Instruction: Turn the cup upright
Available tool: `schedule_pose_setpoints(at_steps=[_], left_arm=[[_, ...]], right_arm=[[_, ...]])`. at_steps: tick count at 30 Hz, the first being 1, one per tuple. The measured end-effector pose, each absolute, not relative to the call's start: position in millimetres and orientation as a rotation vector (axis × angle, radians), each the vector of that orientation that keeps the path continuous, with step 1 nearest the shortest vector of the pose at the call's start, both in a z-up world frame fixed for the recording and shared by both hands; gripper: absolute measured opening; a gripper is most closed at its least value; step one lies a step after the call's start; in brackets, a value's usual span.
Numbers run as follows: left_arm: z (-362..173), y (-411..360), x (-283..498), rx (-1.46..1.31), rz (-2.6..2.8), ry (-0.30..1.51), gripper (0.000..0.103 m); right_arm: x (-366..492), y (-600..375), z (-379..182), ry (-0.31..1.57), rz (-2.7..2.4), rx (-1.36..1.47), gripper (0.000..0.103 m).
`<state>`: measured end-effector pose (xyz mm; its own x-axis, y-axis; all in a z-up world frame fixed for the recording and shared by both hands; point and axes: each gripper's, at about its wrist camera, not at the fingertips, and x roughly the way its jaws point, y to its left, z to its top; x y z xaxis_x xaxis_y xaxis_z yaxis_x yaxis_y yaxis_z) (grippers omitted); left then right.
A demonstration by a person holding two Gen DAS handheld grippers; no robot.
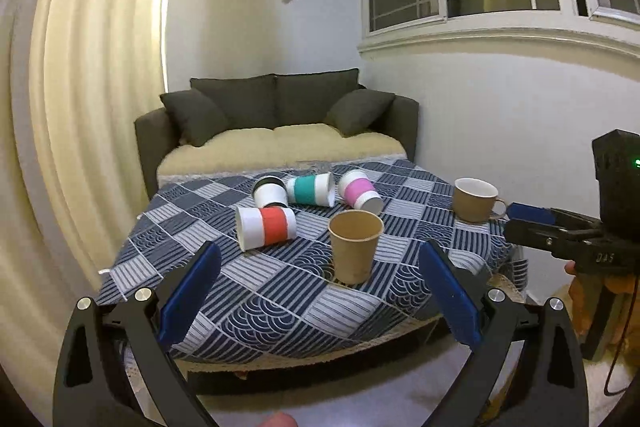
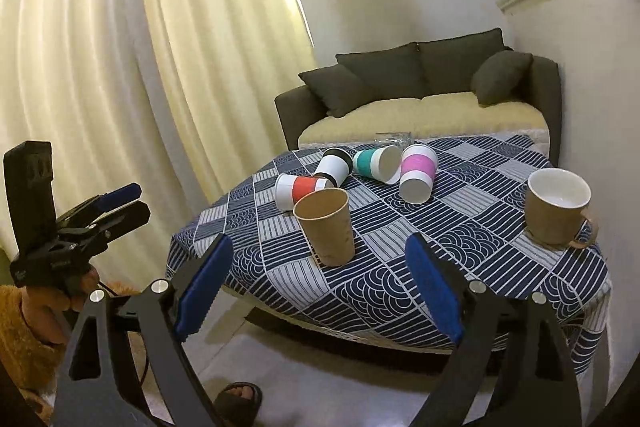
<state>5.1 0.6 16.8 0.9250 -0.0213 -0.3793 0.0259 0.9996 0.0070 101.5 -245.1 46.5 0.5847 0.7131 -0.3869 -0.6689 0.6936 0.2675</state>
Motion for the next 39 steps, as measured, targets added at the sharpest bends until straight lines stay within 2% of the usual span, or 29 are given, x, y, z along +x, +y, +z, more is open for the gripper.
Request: schedule_pose_setpoints(at_steps=[16,39], left_arm=[[-3.2,10.7,-0.3,-0.041,-0.067,0.415,0.096],[-16.5,1.4,15.8,-0.008,-0.07,0.48,0.096]], right_arm=[[78.8,-231.4,50.2,0.423,0.797,-0.026,0.087],[96.3,-233.7,41.6,0.463,0.801,0.02,0.09]])
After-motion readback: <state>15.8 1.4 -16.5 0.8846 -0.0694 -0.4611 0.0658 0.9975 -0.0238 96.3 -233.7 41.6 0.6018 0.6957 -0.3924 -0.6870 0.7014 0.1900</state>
